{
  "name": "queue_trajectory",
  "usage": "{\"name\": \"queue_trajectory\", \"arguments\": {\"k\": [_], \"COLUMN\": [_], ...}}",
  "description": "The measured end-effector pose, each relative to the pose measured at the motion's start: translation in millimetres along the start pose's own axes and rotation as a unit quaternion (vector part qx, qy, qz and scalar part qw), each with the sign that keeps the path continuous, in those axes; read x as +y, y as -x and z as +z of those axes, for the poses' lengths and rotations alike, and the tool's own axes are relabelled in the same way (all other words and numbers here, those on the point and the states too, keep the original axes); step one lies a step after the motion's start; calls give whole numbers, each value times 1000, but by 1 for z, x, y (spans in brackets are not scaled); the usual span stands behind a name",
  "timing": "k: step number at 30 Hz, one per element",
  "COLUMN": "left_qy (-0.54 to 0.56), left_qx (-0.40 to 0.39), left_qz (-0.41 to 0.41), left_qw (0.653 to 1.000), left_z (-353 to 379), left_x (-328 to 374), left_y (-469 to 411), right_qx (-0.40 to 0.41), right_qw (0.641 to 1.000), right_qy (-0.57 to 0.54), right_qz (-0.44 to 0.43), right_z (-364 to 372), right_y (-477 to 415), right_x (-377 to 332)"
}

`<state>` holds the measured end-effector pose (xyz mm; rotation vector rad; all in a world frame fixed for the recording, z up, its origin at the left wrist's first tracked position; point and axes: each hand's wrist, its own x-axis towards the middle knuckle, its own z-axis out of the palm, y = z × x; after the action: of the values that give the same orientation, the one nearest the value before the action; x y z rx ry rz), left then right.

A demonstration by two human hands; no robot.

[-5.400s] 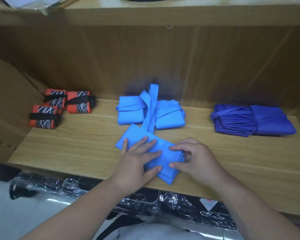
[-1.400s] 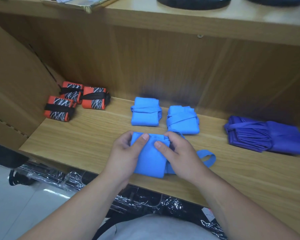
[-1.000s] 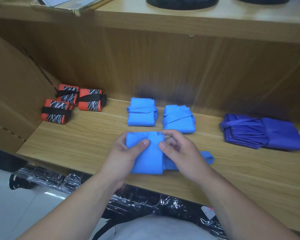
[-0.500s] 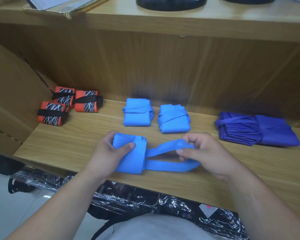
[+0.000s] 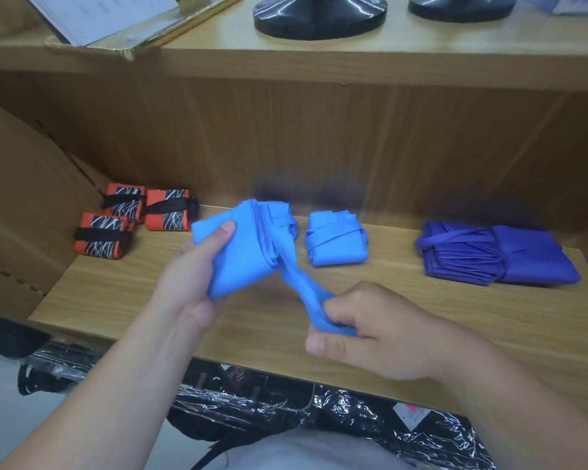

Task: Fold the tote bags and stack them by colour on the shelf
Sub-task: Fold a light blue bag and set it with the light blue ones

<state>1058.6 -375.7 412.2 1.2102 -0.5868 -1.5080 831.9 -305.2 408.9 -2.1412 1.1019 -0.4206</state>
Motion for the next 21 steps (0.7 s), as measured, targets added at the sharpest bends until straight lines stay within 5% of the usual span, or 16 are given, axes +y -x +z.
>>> {"name": "queue_trajectory", "arguments": {"k": [6, 10, 12, 14, 17, 21], "left_qy": [31, -10, -58, -130, -265, -406], "left_qx": [-83, -125, -134, -140, -130, -59], "left_qz": [-3, -48, -63, -71, -77, 14], "left_qw": [996, 991, 987, 979, 953, 912], "left_z": [12, -1, -14, -27, -41, -47], "left_x": [16, 0, -8, -15, -29, -52], "left_y": [23, 21, 14, 5, -5, -15], "right_qx": [15, 60, 52, 61, 94, 133], "right_qw": [994, 986, 924, 824, 700, 716], "right_qy": [105, -140, -370, -560, -706, -670], "right_qz": [32, 64, 75, 60, 54, 145], "right_z": [3, 10, 15, 18, 23, 45], "right_y": [-9, -15, -17, -18, -20, -27], "right_x": [22, 44, 49, 49, 44, 47]}}
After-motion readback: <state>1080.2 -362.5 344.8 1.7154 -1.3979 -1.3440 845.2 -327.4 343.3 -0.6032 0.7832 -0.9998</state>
